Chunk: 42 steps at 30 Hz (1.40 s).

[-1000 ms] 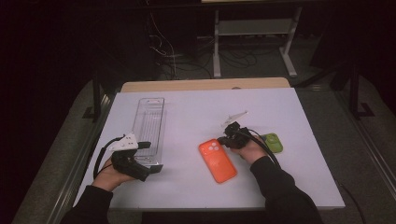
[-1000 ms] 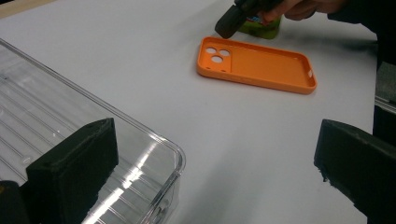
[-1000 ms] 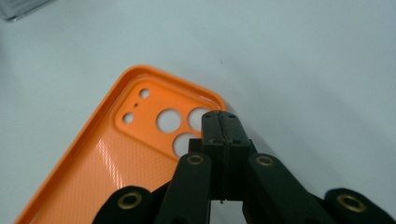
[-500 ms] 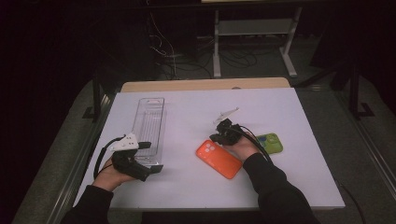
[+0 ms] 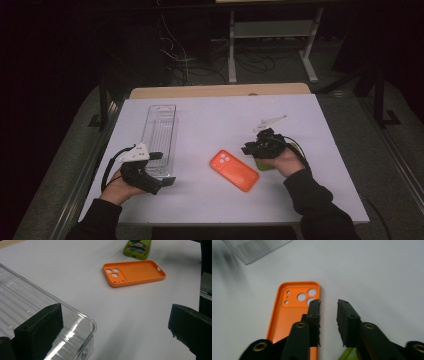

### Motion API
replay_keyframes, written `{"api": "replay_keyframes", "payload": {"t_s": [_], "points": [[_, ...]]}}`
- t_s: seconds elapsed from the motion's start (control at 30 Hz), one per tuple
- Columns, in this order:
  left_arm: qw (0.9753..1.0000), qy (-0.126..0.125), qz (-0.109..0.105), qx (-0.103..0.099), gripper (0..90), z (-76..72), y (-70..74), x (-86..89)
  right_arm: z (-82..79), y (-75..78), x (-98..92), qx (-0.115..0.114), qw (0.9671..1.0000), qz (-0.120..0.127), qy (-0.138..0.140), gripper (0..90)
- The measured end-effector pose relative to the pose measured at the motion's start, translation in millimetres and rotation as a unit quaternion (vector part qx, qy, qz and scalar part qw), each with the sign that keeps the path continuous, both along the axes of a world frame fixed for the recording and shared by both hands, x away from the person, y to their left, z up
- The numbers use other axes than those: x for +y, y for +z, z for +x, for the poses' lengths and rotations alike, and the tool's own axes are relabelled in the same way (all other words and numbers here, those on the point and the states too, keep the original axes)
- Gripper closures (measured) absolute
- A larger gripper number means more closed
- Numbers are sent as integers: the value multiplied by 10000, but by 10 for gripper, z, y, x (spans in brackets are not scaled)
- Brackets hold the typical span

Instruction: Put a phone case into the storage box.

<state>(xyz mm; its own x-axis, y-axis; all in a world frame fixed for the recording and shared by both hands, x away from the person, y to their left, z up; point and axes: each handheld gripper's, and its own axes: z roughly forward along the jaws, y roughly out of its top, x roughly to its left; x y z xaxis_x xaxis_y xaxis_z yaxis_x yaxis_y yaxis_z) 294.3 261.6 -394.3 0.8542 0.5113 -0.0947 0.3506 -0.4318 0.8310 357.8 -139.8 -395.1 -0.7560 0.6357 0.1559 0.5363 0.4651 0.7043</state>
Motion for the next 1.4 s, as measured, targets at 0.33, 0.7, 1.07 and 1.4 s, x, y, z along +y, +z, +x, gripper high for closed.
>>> {"api": "replay_keyframes", "payload": {"t_s": [0.33,0.7,1.07,1.4], "points": [[10000,16,-9,33,0,-8,13,17,-457,-161,-425,18,9996,94,-267,257],[10000,-21,-25,86,0,24,6,19,-656,-301,-591,-239,9990,176,-327,5],[9999,-87,-47,66,0,44,-2,-21,-667,-214,-601,-281,9989,56,-369,6],[9999,-107,-9,64,0,53,16,-15,-634,-77,-547,-273,9989,-70,-381,37]]}}
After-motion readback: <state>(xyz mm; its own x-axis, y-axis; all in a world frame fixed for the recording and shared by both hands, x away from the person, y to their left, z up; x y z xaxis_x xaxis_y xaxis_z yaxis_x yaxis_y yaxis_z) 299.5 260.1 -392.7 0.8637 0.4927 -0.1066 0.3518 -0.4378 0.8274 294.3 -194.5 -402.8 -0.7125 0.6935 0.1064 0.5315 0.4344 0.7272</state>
